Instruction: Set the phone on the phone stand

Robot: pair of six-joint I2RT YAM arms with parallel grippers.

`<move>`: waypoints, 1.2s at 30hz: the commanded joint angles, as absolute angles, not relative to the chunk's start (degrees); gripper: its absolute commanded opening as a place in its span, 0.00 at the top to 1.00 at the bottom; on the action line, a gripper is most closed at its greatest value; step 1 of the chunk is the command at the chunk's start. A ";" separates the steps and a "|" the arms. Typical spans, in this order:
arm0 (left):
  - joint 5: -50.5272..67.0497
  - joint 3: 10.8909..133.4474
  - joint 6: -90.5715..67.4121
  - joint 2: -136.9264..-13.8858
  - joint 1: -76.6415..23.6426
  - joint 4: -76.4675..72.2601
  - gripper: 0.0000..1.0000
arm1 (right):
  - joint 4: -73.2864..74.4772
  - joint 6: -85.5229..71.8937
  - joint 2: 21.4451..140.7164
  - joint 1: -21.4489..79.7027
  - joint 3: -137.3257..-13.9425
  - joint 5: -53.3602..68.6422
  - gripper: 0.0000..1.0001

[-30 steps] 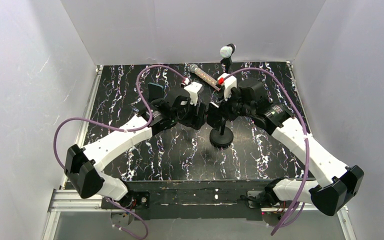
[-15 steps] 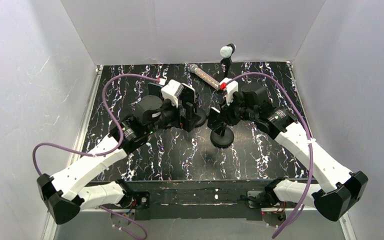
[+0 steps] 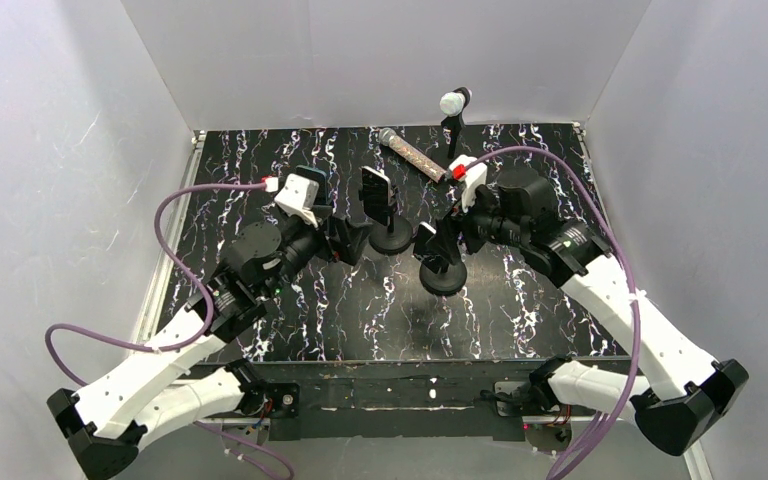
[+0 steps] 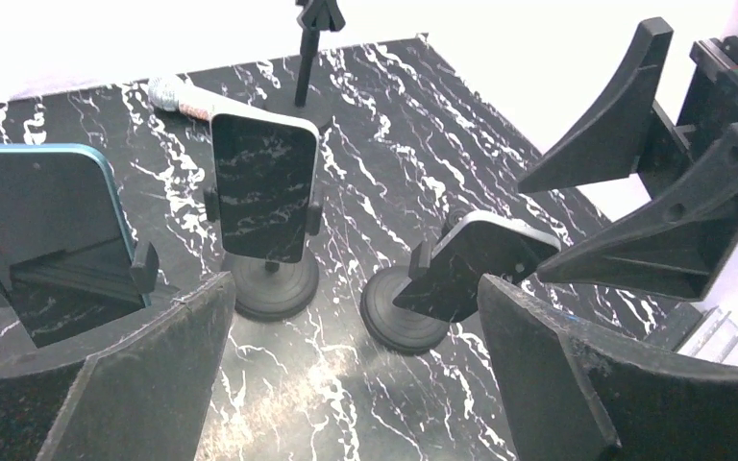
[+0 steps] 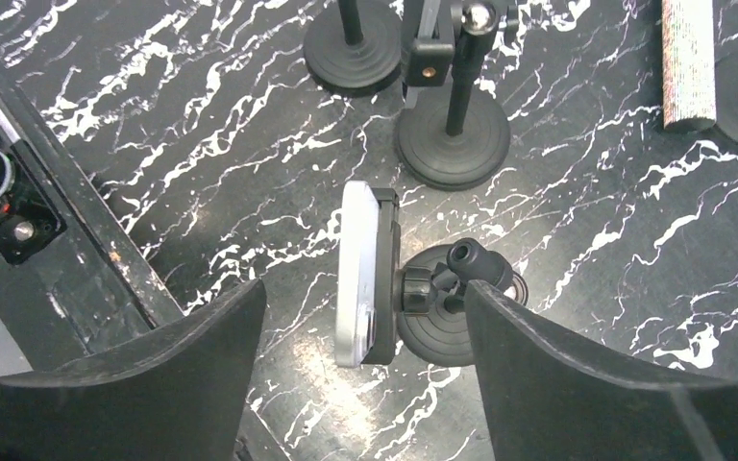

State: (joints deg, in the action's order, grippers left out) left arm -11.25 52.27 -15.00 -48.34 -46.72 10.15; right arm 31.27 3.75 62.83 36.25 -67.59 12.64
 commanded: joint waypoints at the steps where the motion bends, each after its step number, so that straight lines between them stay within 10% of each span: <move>1: -13.73 50.31 -13.39 -45.66 -46.64 6.15 0.02 | 26.36 1.92 59.34 35.57 -67.34 15.54 0.14; 14: -19.04 49.99 -15.02 -48.36 -46.51 9.42 0.02 | 12.96 -16.45 55.97 10.27 -60.19 45.17 0.08; 28: -12.14 34.24 -21.08 -41.60 -18.54 7.39 0.02 | 2.76 -25.23 51.88 -9.57 -40.80 35.21 0.04; 36: -25.31 15.34 -14.07 -24.40 -12.32 -8.80 0.02 | -21.10 -18.40 42.44 -9.92 -18.70 0.93 0.06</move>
State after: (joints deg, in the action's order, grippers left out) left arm -19.07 22.85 -18.70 -31.79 -12.88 4.91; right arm -1.41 -21.89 46.48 -9.69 -26.13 18.94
